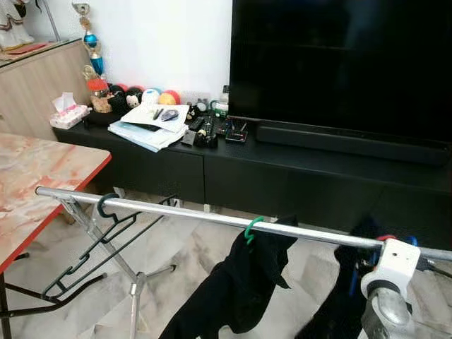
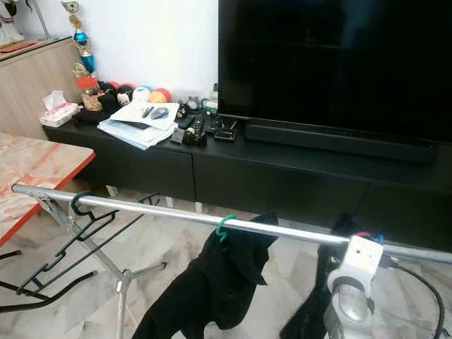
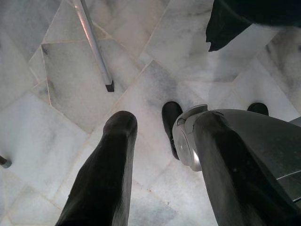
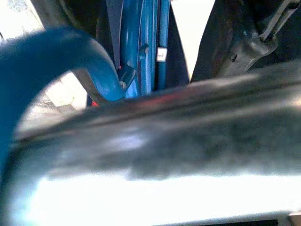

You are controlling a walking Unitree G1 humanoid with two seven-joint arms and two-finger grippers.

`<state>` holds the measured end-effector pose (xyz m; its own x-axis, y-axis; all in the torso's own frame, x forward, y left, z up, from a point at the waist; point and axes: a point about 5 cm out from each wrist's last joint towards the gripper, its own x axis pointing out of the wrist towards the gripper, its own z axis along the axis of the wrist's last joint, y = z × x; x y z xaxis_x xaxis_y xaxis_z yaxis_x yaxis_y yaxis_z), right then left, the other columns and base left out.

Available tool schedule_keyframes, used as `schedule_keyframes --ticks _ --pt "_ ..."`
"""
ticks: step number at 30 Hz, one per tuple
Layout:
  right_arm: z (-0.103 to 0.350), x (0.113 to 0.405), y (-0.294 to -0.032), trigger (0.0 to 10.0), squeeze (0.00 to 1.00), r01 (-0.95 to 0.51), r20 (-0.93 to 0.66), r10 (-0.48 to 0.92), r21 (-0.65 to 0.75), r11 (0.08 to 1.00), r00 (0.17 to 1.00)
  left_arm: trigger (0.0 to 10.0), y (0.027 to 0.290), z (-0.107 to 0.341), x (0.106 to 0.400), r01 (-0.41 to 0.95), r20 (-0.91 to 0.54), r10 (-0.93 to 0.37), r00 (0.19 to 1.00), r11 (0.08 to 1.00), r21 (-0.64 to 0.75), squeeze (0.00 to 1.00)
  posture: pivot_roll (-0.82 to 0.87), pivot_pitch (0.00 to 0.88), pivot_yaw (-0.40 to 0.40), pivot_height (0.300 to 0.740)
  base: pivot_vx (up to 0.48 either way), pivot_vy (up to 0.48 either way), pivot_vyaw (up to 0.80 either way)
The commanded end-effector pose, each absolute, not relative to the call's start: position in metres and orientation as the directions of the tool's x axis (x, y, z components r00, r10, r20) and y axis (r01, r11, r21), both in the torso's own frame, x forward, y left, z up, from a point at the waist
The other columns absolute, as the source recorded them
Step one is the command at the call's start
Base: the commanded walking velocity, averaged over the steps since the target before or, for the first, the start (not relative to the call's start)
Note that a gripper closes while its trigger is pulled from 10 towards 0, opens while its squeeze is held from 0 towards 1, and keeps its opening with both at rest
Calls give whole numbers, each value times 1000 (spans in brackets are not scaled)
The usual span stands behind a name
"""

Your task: Hang hanger

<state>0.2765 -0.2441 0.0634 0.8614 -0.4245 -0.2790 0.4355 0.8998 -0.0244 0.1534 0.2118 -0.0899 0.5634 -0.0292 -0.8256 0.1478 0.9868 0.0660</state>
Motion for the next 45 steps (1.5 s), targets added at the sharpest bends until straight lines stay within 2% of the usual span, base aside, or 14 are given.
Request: schedule_keyframes --ticks 1,13,14,15,16,45 --pt "61 280 -240 10000 0 425 -294 -414 -28 905 862 10000 215 -91 151 146 -836 -20 548 987 72 0 99 0 6 740 0 0 0" --pt "46 283 -240 10000 0 421 -390 -407 -55 906 826 10000 214 -91 151 151 -834 -28 550 986 66 0 102 0 7 740 0 0 0" --pt "46 284 -240 4706 0 422 -389 -408 -53 905 826 10000 213 -91 150 150 -834 -29 550 986 65 0 102 0 7 740 0 0 0" --pt "46 284 -240 4706 0 423 -388 -409 -52 905 826 10000 213 -91 150 151 -835 -29 550 986 65 0 102 0 7 740 0 0 0" --pt "47 285 -240 0 0 425 -386 -410 -52 904 826 10000 213 -91 150 150 -835 -28 550 986 66 0 102 5 9 740 0 0 0" --pt "42 265 -242 0 0 529 -382 -507 -54 847 772 10000 216 -89 153 154 -831 -25 556 985 73 0 113 0 8 740 0 0 0"
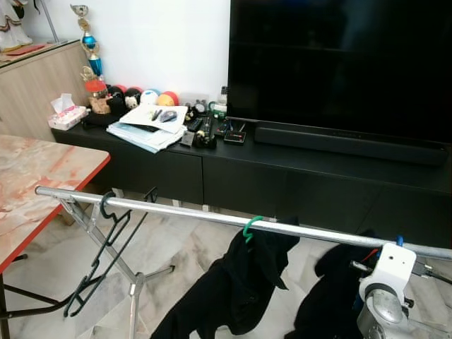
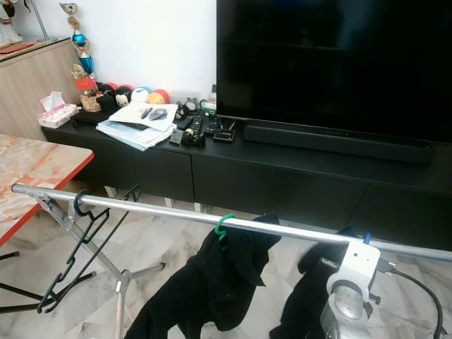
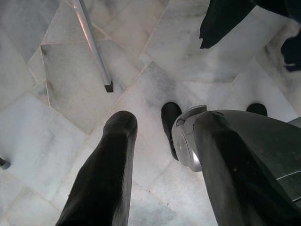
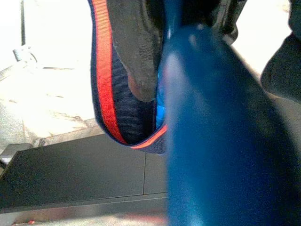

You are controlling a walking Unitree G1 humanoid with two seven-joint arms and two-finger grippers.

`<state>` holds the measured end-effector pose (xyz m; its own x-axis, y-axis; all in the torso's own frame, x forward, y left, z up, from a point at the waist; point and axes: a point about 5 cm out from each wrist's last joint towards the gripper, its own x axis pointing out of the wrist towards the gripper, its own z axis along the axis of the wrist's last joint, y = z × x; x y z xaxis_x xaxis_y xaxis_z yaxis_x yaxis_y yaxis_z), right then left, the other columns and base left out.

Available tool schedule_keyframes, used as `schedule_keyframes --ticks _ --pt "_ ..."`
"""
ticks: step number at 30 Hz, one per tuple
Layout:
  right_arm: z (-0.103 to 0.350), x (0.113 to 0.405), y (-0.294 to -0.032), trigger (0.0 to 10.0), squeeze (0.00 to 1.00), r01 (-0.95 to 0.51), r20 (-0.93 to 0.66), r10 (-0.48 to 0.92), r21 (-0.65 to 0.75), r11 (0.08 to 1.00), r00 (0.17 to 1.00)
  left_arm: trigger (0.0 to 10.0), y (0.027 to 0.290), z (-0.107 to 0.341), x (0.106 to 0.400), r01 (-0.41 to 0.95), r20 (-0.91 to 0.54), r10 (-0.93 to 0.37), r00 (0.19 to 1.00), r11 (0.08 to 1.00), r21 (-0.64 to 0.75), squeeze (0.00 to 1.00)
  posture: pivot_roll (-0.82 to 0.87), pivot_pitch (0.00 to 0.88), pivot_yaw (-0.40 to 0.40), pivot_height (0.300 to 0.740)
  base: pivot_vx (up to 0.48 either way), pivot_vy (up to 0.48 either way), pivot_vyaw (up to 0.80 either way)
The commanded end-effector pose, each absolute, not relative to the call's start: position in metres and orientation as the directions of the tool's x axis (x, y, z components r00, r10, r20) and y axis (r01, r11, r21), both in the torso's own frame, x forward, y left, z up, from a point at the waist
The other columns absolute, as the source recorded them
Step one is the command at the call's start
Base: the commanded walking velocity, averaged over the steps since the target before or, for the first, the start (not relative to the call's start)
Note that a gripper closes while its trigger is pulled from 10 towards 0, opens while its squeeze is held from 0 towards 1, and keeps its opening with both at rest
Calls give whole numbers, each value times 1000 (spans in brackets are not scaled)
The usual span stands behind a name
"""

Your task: Hang hanger

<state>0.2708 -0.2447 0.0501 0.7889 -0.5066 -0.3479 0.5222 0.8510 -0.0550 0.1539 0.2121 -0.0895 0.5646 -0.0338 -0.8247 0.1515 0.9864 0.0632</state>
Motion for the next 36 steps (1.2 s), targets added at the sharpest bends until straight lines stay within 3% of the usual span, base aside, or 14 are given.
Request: schedule_keyframes --ticks 1,9,16,26,36 --pt "43 264 -242 0 0 531 -369 -508 -44 846 778 10000 216 -89 153 154 -830 -25 556 985 73 0 110 0 8 740 0 0 0" --pt "64 267 -235 0 0 486 -196 -476 2 874 857 10000 213 -89 154 161 -827 -30 561 984 74 0 111 0 7 740 0 0 0" --pt "70 258 -235 0 0 482 -121 -476 22 876 871 10000 211 -90 153 173 -830 -40 557 982 69 0 106 0 6 740 0 0 0" --pt "41 223 -233 0 0 485 -242 -480 -43 873 843 10000 209 -91 150 186 -834 -50 550 981 64 0 98 0 7 740 0 0 0" --pt "44 217 -235 0 0 487 -228 -482 -37 872 846 10000 209 -91 151 182 -832 -49 553 981 63 0 91 0 7 740 0 0 0"
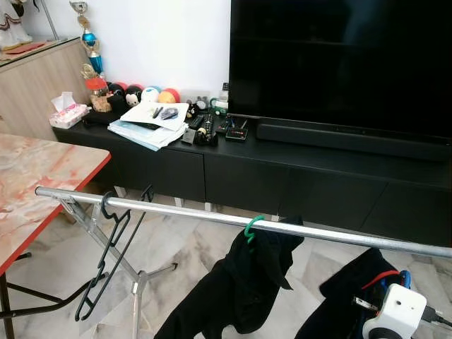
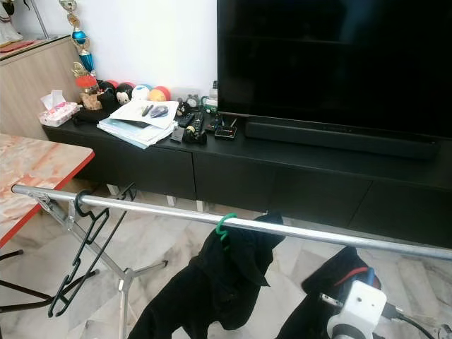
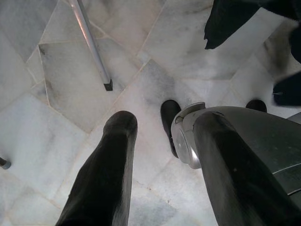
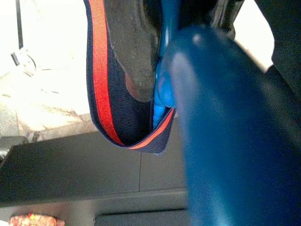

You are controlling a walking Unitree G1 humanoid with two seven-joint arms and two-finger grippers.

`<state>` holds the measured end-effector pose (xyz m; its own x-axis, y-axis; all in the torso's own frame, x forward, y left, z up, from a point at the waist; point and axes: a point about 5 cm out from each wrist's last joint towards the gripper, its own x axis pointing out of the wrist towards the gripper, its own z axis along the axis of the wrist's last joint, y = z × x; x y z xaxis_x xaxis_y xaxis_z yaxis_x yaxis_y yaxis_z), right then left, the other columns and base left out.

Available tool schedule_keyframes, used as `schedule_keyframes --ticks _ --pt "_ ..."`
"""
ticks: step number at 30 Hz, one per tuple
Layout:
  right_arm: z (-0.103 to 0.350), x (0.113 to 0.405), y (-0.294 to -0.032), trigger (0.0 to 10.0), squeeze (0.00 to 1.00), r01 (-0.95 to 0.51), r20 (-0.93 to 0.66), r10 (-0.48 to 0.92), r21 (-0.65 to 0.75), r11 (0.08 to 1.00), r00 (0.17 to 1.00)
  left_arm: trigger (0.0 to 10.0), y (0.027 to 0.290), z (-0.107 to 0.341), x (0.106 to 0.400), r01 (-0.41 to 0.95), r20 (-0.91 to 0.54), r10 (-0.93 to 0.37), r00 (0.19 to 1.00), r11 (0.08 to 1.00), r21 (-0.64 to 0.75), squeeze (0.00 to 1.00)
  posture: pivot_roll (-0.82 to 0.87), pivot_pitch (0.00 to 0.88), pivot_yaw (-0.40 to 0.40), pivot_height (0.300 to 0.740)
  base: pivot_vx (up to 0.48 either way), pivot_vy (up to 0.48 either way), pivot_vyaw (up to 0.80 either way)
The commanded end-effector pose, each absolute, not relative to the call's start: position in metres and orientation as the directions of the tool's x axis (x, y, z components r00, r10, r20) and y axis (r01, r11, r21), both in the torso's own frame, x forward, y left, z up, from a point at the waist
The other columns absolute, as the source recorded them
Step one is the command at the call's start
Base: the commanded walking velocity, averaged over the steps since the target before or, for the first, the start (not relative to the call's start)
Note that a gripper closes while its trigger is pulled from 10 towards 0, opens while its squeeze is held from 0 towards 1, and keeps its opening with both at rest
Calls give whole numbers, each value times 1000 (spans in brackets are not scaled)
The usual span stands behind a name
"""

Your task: Hang hanger

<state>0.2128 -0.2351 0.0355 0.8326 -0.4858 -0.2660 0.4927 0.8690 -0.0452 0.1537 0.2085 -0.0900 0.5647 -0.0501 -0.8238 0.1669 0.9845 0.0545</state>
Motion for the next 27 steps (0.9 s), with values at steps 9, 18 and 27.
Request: schedule_keyframes --ticks 9,18,27 --pt "35 227 -225 10000 0 403 -274 -399 -44 914 875 10000 213 -92 147 136 -837 -25 546 989 59 0 102 0 11 740 0 0 0" --pt "52 243 -224 10000 0 240 -181 -277 -200 950 944 10000 217 -93 144 117 -844 -6 537 991 67 0 97 0 2 740 0 0 0" --pt "45 233 -224 10000 0 264 -217 -296 -163 951 930 10000 215 -95 140 114 -847 -11 532 992 59 0 90 9 1 740 0 0 0"
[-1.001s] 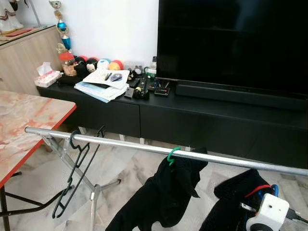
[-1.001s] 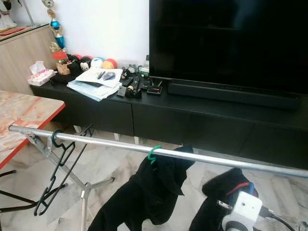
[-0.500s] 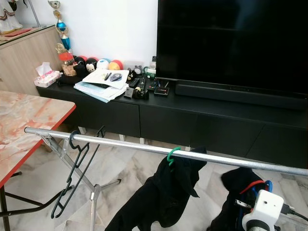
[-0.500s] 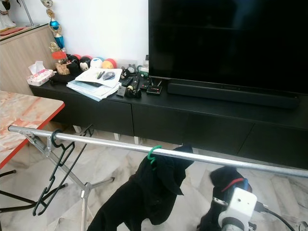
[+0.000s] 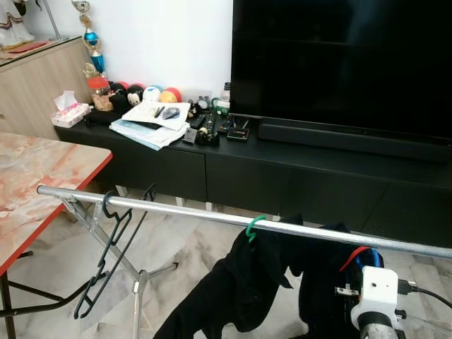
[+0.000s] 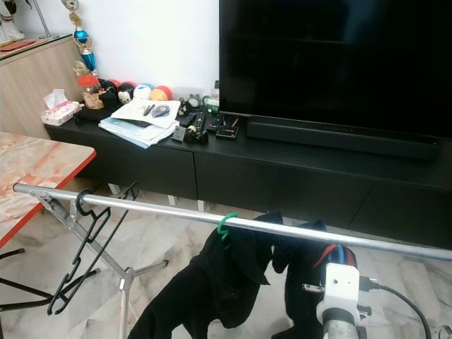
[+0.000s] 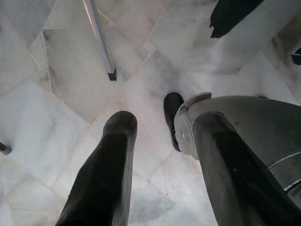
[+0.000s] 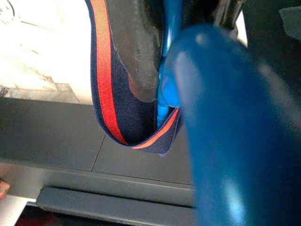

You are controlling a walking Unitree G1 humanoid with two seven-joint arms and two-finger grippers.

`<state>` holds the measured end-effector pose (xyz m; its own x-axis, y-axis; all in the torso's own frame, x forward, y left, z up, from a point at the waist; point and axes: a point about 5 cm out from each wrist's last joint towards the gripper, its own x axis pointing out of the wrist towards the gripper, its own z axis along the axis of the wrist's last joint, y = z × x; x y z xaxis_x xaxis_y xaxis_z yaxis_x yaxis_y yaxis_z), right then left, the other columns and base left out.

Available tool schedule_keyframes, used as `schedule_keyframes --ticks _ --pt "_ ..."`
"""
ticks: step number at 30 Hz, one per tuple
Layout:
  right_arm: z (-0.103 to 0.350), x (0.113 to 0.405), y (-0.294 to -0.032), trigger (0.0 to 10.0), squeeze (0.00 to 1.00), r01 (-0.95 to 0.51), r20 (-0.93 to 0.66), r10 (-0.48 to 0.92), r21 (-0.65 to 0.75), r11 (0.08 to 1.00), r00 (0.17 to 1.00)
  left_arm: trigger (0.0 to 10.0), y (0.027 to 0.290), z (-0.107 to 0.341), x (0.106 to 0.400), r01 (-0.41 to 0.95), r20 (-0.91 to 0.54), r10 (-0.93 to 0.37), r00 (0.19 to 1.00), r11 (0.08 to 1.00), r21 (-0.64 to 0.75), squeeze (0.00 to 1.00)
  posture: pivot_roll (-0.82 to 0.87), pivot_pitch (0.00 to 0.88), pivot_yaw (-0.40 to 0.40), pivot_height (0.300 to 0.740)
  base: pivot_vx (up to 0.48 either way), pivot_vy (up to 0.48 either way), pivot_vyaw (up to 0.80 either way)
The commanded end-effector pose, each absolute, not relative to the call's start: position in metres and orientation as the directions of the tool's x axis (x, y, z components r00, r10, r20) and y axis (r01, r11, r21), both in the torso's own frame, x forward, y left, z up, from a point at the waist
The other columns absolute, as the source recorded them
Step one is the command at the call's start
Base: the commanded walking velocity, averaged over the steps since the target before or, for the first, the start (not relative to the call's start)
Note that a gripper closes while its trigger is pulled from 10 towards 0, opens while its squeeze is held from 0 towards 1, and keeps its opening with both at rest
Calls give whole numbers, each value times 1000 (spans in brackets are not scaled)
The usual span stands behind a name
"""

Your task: Hang hanger

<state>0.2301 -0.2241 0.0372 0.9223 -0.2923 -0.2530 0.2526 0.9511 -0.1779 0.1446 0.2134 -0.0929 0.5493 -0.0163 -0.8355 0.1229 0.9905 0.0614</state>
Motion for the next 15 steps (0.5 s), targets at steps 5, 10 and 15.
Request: schedule_keyframes --ticks 5,10,15 --pt "46 237 -224 10000 0 281 -220 -304 -134 950 927 10000 214 -95 140 112 -846 -10 533 992 59 0 90 12 0 740 0 0 0" --pt "46 238 -225 10000 0 309 -228 -325 -100 946 918 10000 213 -96 138 110 -848 -11 530 992 56 0 92 15 -2 740 0 0 0" --pt "45 238 -225 10000 0 312 -230 -326 -97 945 917 10000 219 -96 134 101 -856 -1 517 993 60 0 92 15 -2 740 0 0 0"
